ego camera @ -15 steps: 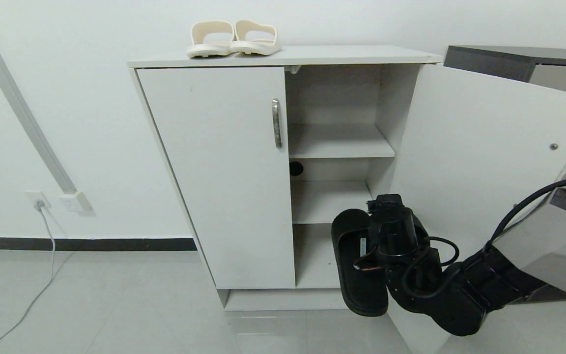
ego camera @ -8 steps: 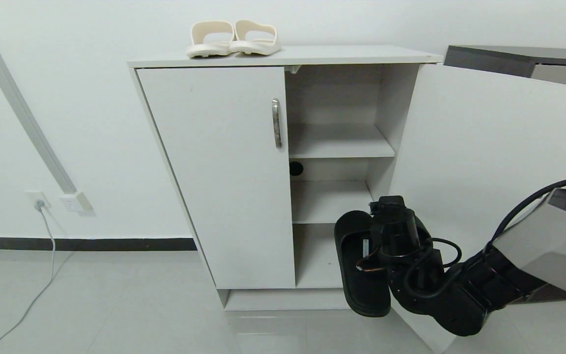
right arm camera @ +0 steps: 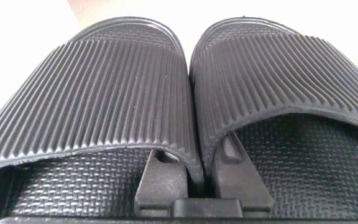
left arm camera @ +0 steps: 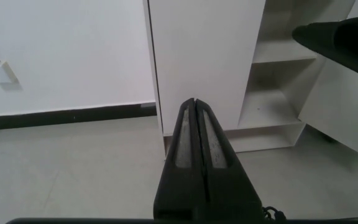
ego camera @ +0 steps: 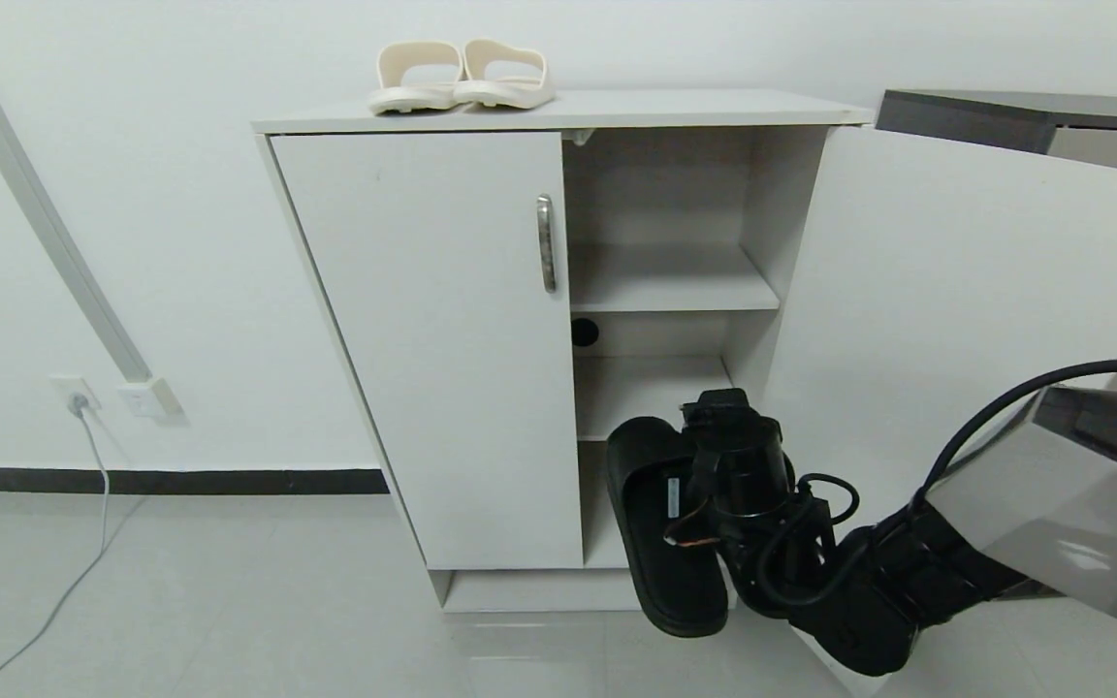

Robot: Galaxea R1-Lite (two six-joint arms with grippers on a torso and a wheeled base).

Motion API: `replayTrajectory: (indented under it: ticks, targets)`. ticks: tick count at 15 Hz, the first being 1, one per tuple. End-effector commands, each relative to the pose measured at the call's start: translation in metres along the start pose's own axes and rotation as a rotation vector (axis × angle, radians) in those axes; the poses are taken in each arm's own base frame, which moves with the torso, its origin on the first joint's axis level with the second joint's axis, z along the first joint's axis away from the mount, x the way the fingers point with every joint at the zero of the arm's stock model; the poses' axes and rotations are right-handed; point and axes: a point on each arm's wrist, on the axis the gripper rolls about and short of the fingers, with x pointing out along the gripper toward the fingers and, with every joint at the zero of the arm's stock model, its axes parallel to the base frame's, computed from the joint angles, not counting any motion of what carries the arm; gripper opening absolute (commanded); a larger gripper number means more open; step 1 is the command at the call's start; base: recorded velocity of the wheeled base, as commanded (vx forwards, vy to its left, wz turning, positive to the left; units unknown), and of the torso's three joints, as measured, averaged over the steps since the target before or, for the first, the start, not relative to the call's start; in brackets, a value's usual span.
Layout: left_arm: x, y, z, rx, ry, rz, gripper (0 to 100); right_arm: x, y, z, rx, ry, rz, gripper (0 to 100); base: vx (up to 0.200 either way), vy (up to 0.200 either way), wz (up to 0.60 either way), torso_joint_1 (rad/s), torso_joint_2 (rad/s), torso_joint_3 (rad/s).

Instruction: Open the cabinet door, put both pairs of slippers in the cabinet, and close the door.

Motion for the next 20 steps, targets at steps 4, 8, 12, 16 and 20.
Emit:
replayTrajectory:
  ticks: [4, 8, 12, 16, 20]
  targets:
    - [0.0, 0.0, 0.0, 0.0, 0.002, 0.002, 0, 0.012, 0.012, -0.016, -0.015, 0.019, 0.006, 0, 0.0, 0.0, 0.0, 0.0, 0.0, 0.0]
    - [0.0, 0.0, 0.0, -0.001, 0.002, 0.0, 0, 0.013, 0.013, -0.02, -0.018, 0.023, 0.007, 0, 0.0, 0.0, 0.0, 0.0, 0.0, 0.0]
    - [0.0, 0.0, 0.0, -0.001, 0.002, 0.0, 0, 0.015, 0.013, -0.021, -0.019, 0.025, 0.005, 0, 0.0, 0.0, 0.0, 0.001, 0.0, -0.026]
    - [0.0, 0.0, 0.0, 0.0, 0.003, 0.0, 0, 0.016, 0.014, -0.022, -0.021, 0.025, 0.005, 0, 0.0, 0.0, 0.0, 0.006, 0.0, -0.184]
    - [0.0, 0.0, 0.0, -0.001, 0.002, 0.0, 0, 0.014, 0.015, -0.022, -0.03, 0.019, 0.004, 0, 0.0, 0.0, 0.0, 0.002, 0.0, -0.197]
